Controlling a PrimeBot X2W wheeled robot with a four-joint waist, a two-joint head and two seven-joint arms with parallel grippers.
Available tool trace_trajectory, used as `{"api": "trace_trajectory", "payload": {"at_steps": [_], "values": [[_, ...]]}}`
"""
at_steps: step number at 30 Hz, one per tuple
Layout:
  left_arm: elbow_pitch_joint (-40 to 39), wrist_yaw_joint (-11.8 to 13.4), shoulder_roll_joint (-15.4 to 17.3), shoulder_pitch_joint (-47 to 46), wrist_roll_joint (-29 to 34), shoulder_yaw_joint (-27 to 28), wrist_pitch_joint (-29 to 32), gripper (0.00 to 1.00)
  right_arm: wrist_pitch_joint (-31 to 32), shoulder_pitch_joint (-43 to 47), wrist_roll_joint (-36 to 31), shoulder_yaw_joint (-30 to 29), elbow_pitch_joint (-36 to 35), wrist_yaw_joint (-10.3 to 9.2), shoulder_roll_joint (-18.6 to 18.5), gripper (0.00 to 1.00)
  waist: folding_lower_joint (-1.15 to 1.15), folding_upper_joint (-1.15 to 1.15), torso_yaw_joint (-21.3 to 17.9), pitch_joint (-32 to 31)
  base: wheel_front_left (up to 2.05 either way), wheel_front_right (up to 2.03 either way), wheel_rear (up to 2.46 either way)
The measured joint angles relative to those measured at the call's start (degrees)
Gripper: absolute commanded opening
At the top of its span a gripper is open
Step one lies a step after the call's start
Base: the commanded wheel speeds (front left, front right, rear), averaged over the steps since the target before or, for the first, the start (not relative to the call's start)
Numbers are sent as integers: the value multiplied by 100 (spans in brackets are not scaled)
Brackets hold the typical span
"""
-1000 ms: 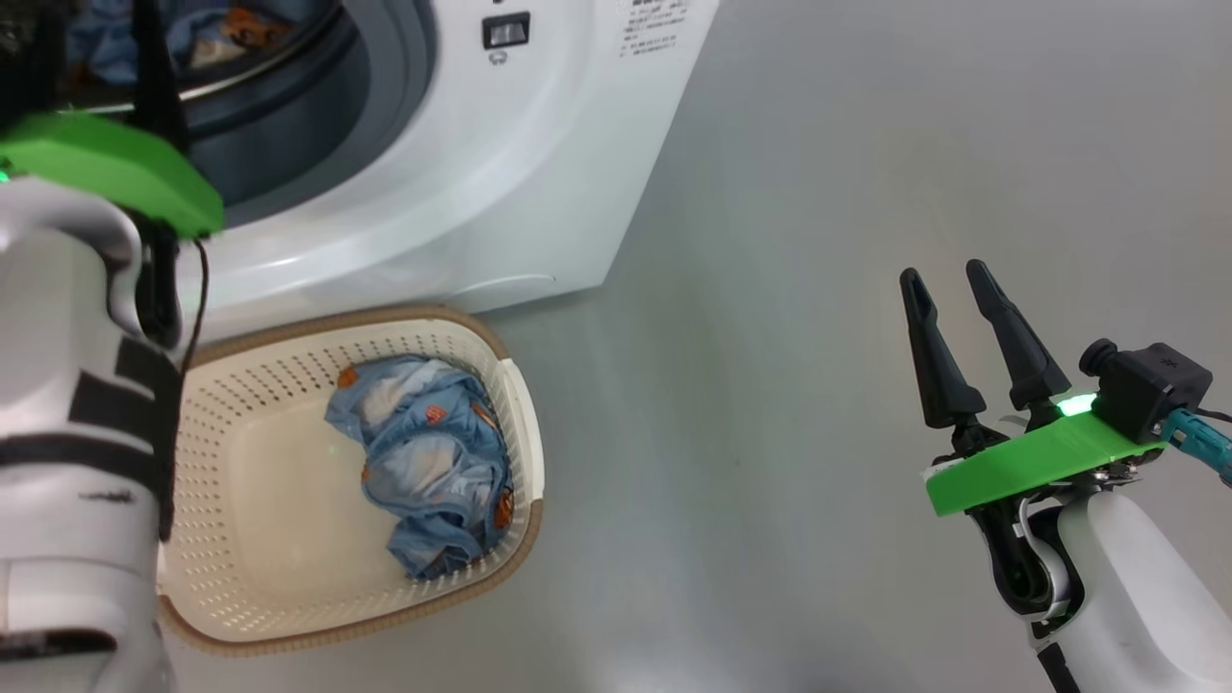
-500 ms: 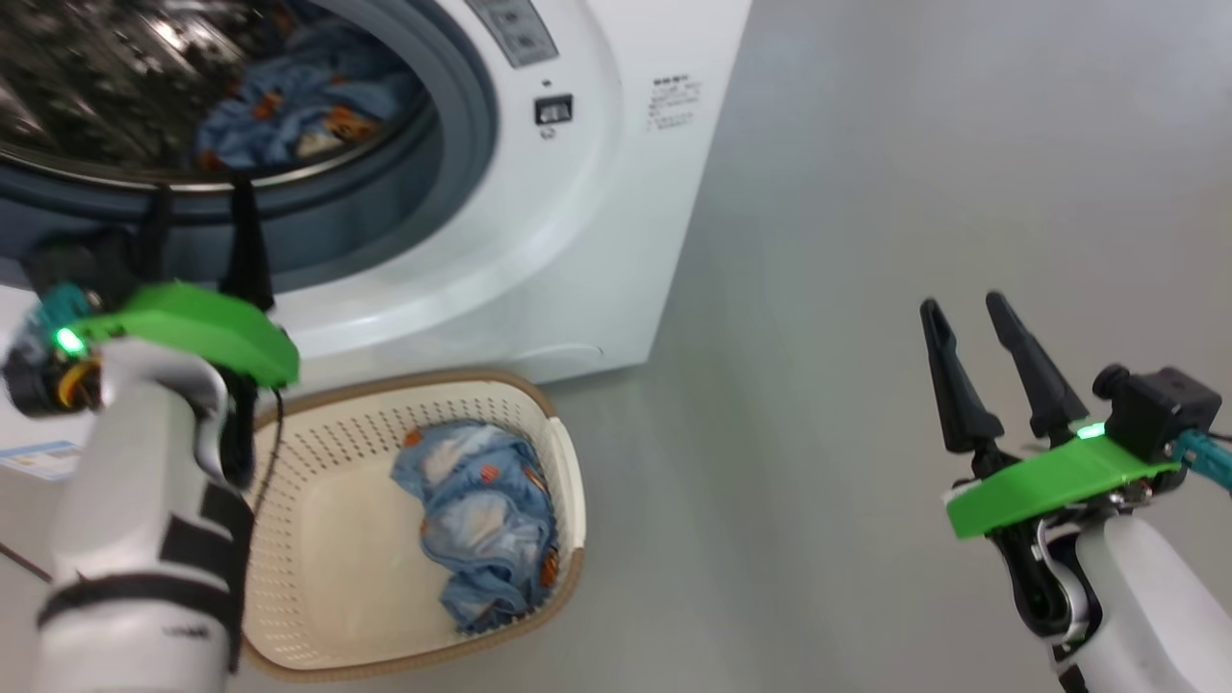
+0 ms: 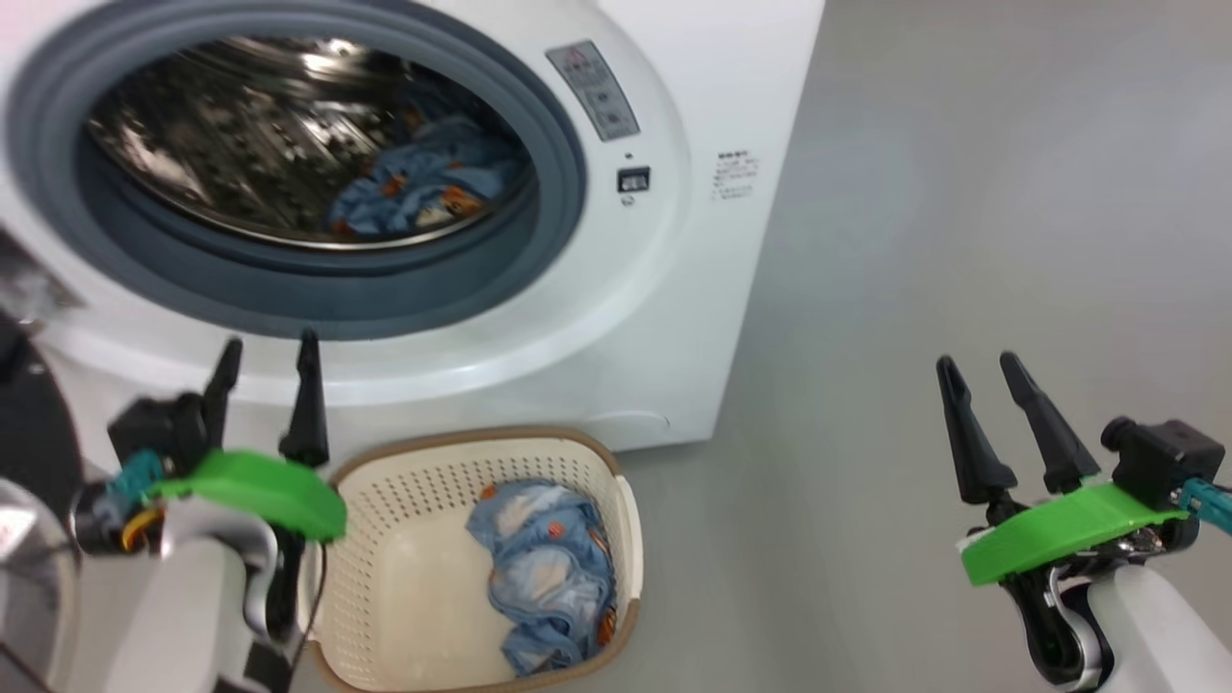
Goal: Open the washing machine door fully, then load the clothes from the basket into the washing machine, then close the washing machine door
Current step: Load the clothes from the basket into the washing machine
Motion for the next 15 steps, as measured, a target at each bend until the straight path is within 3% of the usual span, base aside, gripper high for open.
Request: {"api": "trace_trajectory", "payload": {"at_steps": [7, 15], "values": [[-625, 0, -27, 859, 25, -32, 0, 100, 0, 166, 101, -18, 42, 0, -53, 100, 0, 0, 231, -356, 0, 0, 0], [-1456, 0, -220, 1750, 158, 411, 1, 100, 0, 411, 94, -40, -52, 0, -94, 100, 0, 0, 412, -661, 0, 0, 0]]}}
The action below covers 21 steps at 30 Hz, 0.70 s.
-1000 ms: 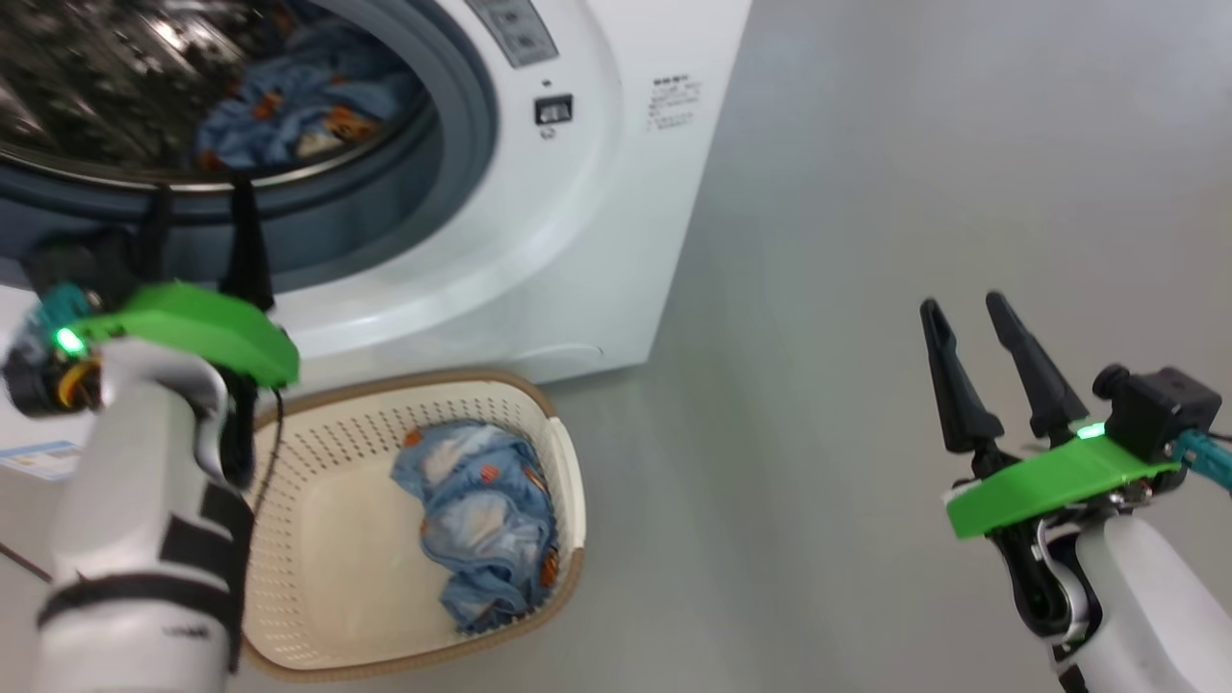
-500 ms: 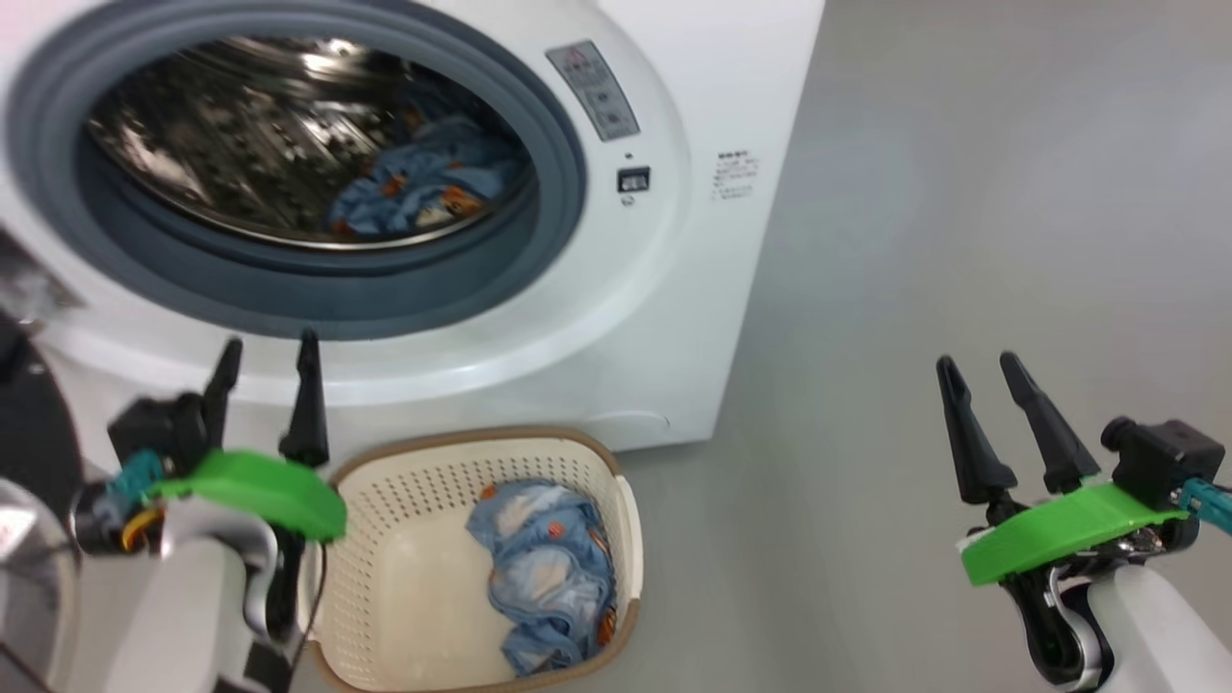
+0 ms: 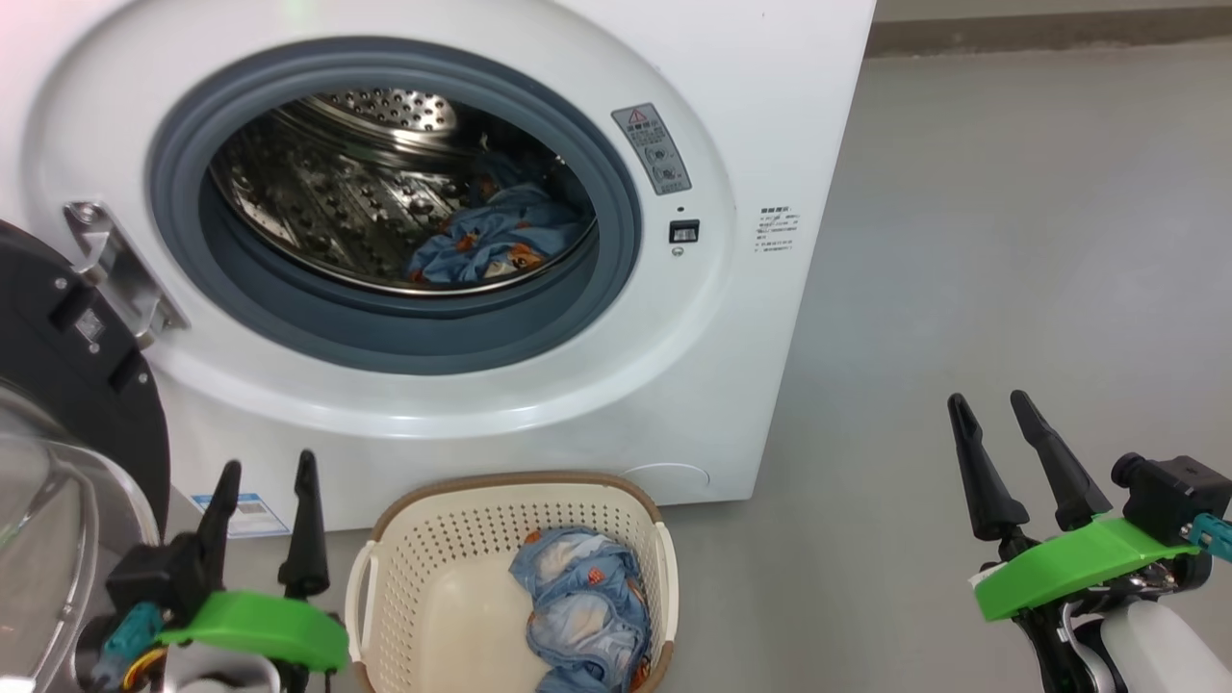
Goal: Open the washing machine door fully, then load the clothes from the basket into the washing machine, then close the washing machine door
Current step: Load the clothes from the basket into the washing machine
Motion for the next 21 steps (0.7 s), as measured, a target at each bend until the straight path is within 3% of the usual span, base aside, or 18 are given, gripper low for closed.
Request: {"api": "trace_trajectory", "payload": {"at_steps": [9, 21], "values": [[-493, 0, -192, 598, 220, 275, 0, 100, 0, 104, -169, -9, -100, 0, -62, 100, 0, 0, 58, -174, 0, 0, 0], [-616, 0, -330, 645, 265, 291, 0, 100, 0, 107, -208, -11, -113, 0, -74, 100, 0, 0, 107, -200, 0, 0, 0]]}}
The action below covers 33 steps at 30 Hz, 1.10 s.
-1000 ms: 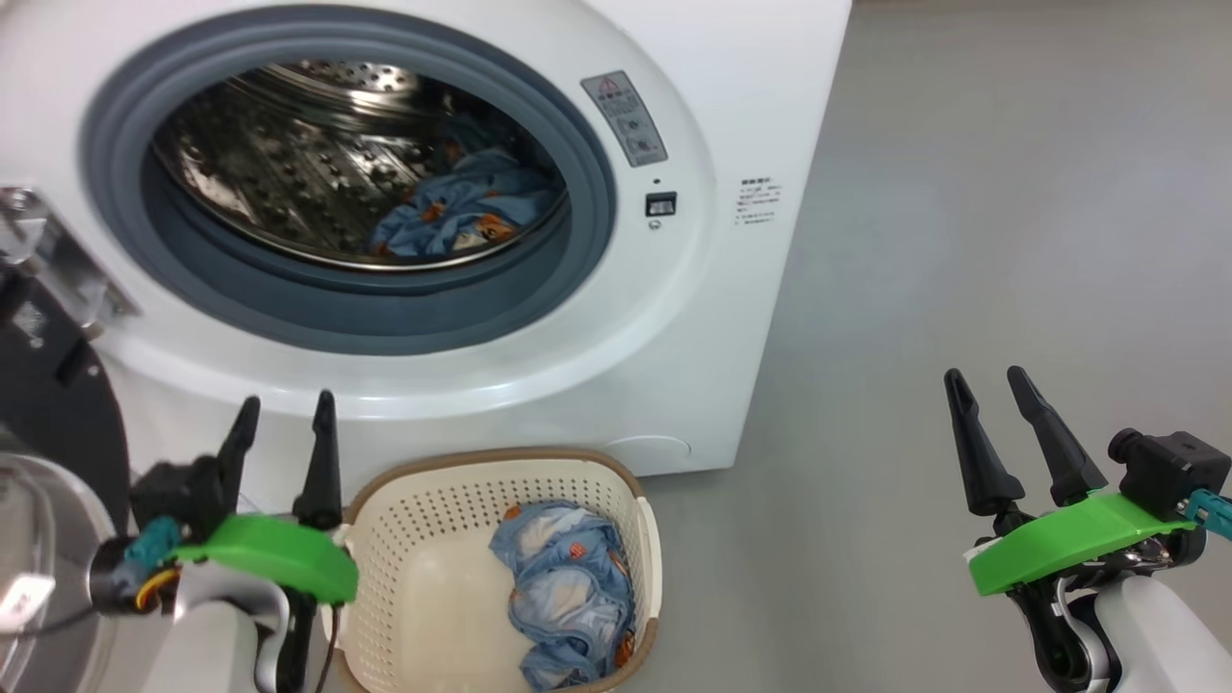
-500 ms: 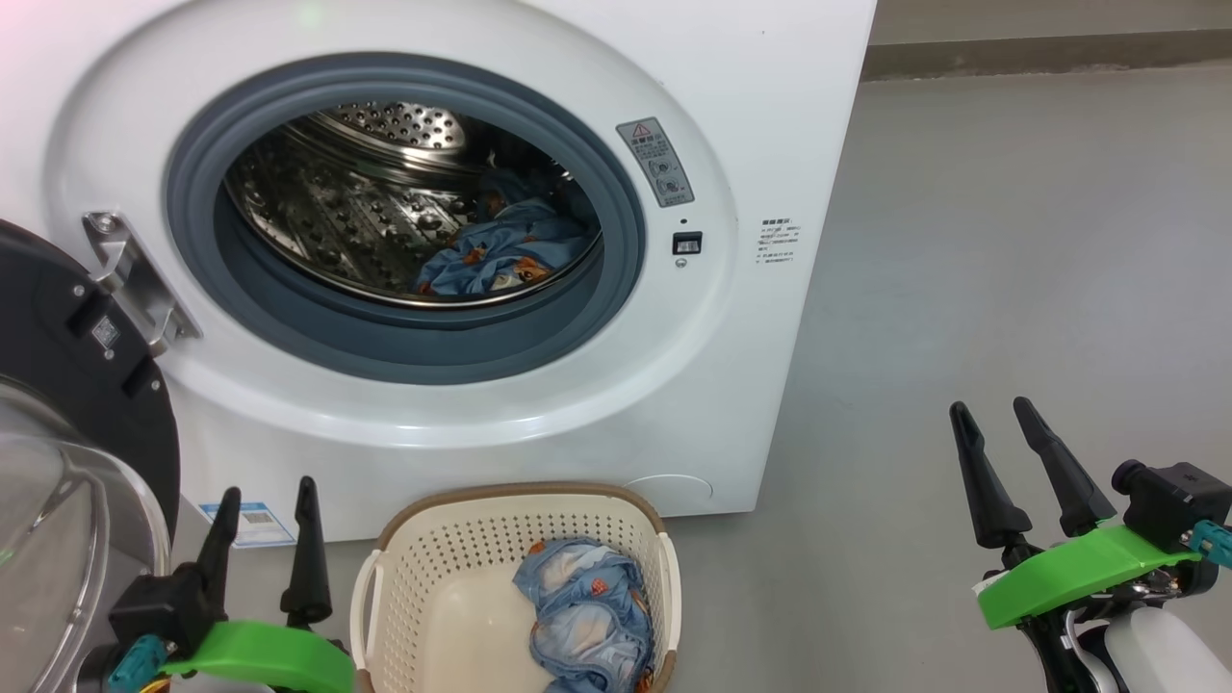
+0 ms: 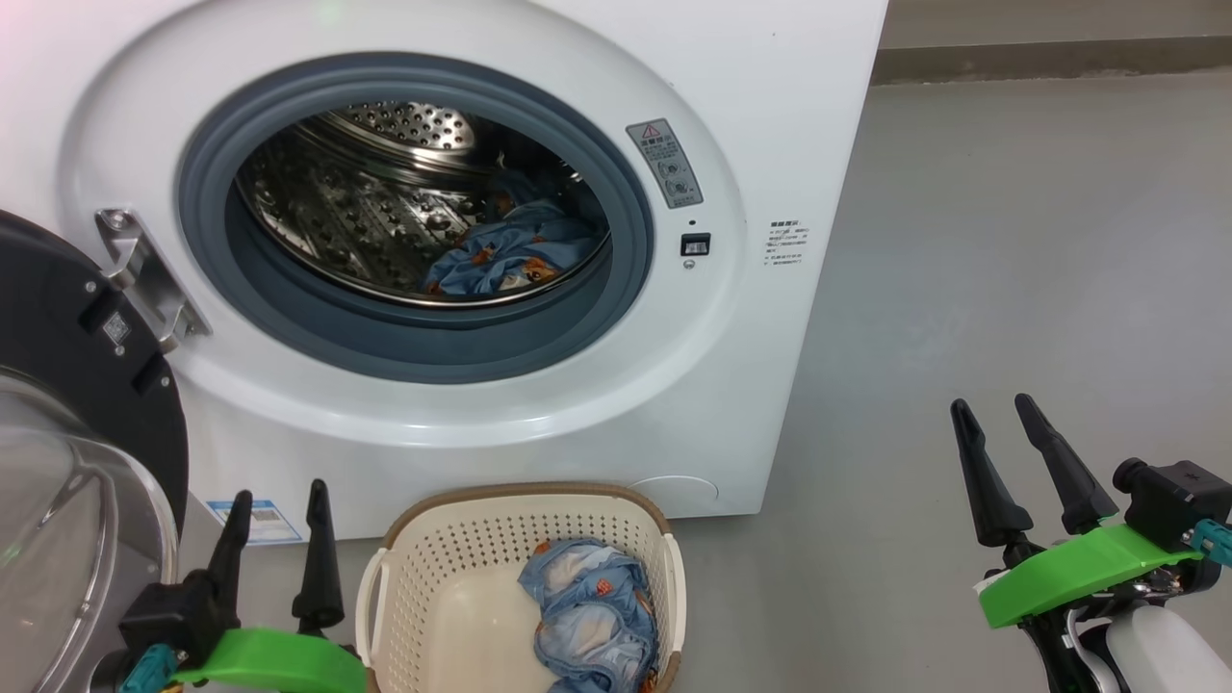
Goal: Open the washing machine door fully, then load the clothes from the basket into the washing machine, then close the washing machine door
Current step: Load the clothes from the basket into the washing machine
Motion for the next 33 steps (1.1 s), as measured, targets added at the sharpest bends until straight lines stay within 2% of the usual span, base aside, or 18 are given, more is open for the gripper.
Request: {"api": "trace_trajectory", "payload": {"at_steps": [33], "values": [[-25, 0, -20, 91, 12, -66, 0, 100, 0, 103, 9, 29, 14, 0, -31, 100, 0, 0, -128, 7, 0, 0, 0]]}}
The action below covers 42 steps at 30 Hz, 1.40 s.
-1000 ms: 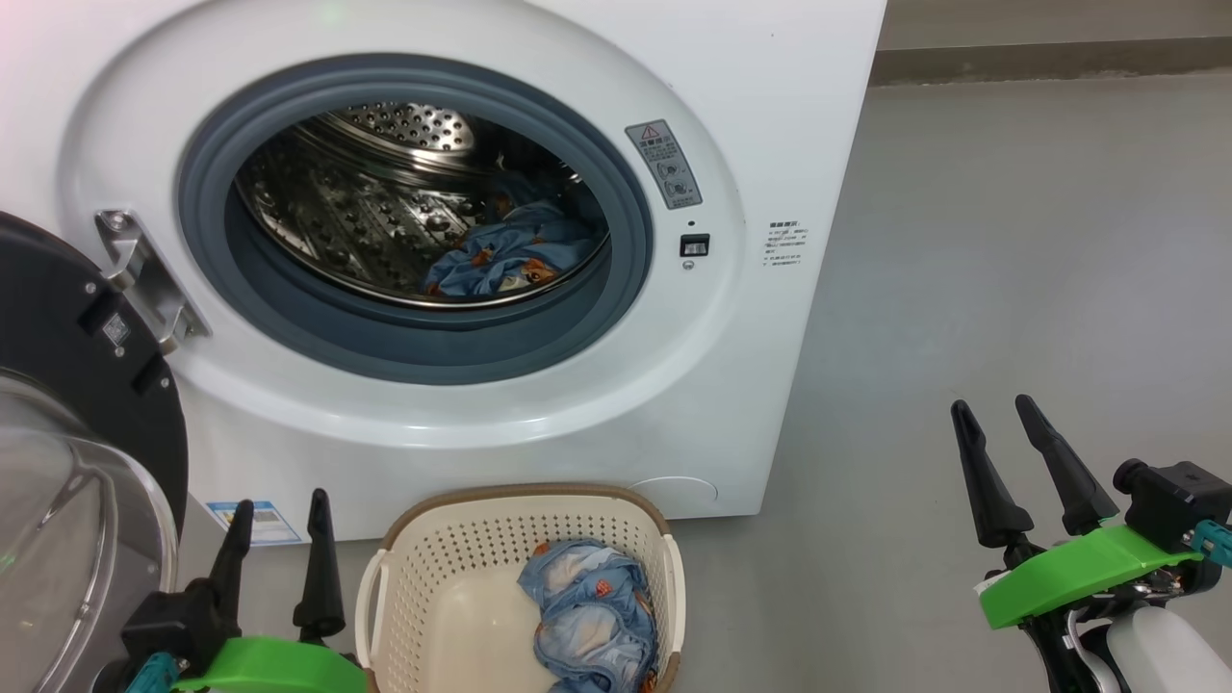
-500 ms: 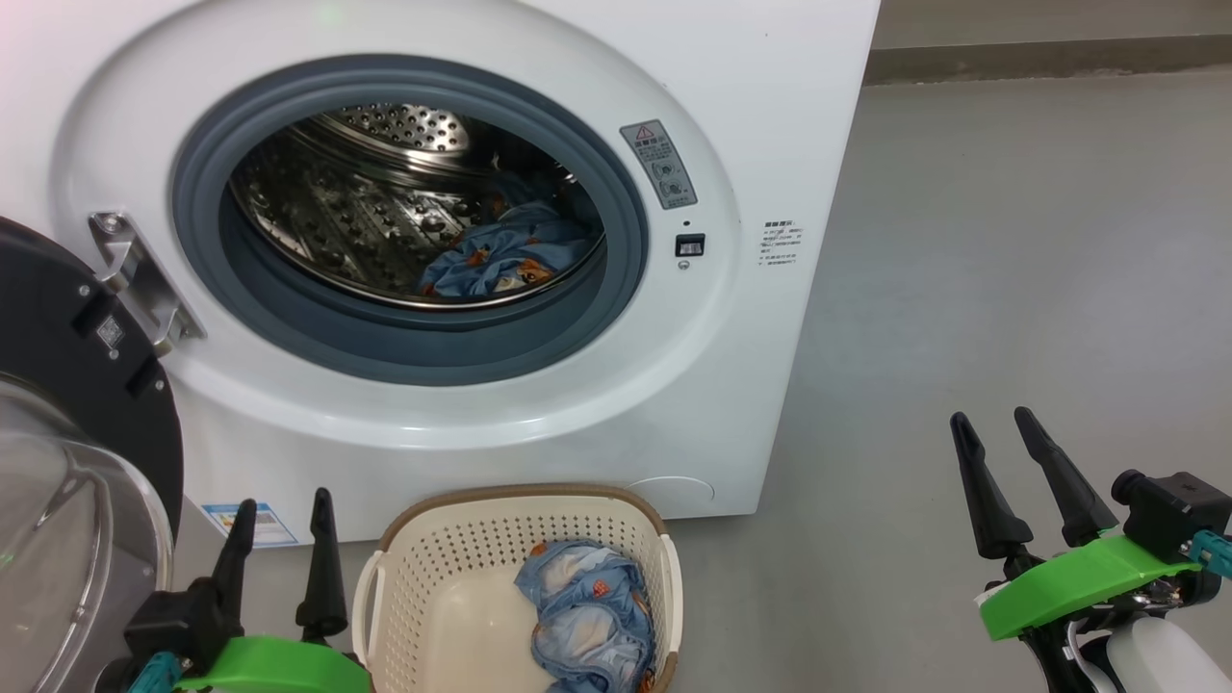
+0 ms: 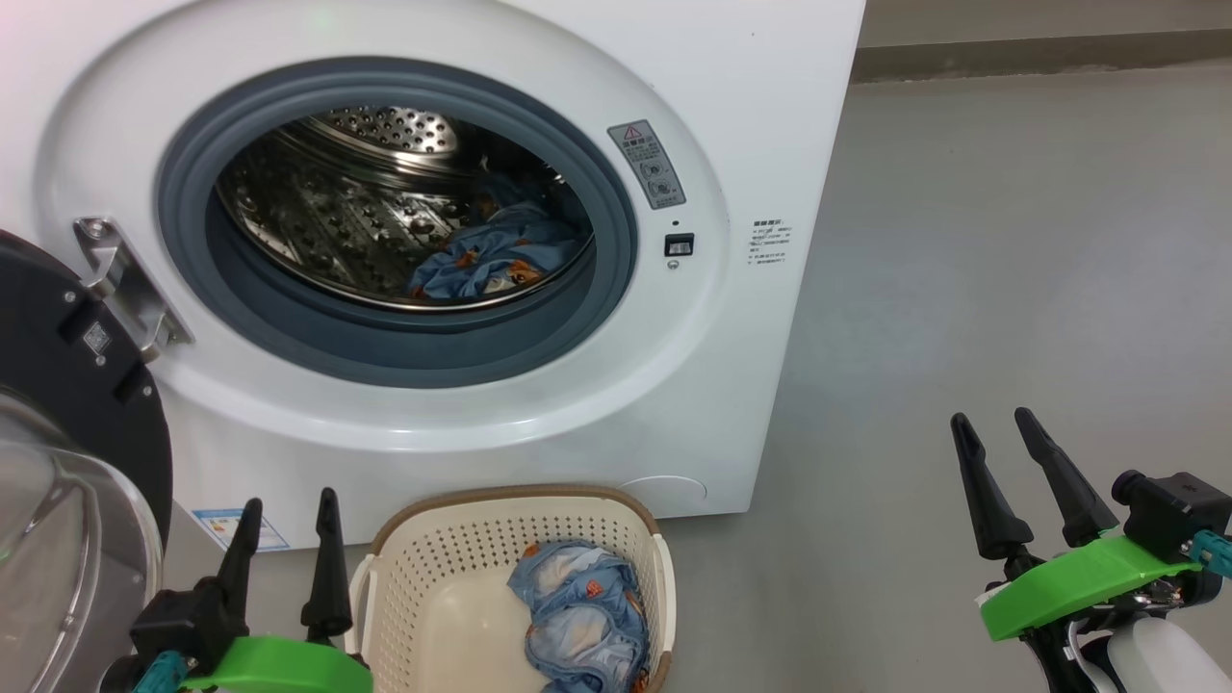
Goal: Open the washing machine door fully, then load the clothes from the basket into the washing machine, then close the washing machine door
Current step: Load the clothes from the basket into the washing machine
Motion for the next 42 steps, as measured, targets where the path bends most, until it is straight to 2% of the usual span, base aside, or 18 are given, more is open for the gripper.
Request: {"api": "trace_trajectory", "payload": {"at_steps": [8, 19, 27, 42], "values": [[32, 0, 0, -1, -23, -81, -1, 100, 0, -2, 0, -4, -2, 0, 2, 100, 0, 0, -88, 65, 0, 0, 0], [590, 0, 2, -134, -111, -397, 0, 100, 0, -53, 0, -15, -2, 0, 8, 100, 0, 0, -314, 351, 0, 0, 0], [915, 0, 76, -608, -221, -631, 0, 100, 0, -294, 0, -83, -20, 0, 74, 100, 0, 0, -458, 770, 0, 0, 0], [1624, 0, 428, -1445, -499, -1115, 0, 100, 0, -704, -56, -214, -146, 0, 346, 100, 0, 0, -717, 1733, 0, 0, 0]]}}
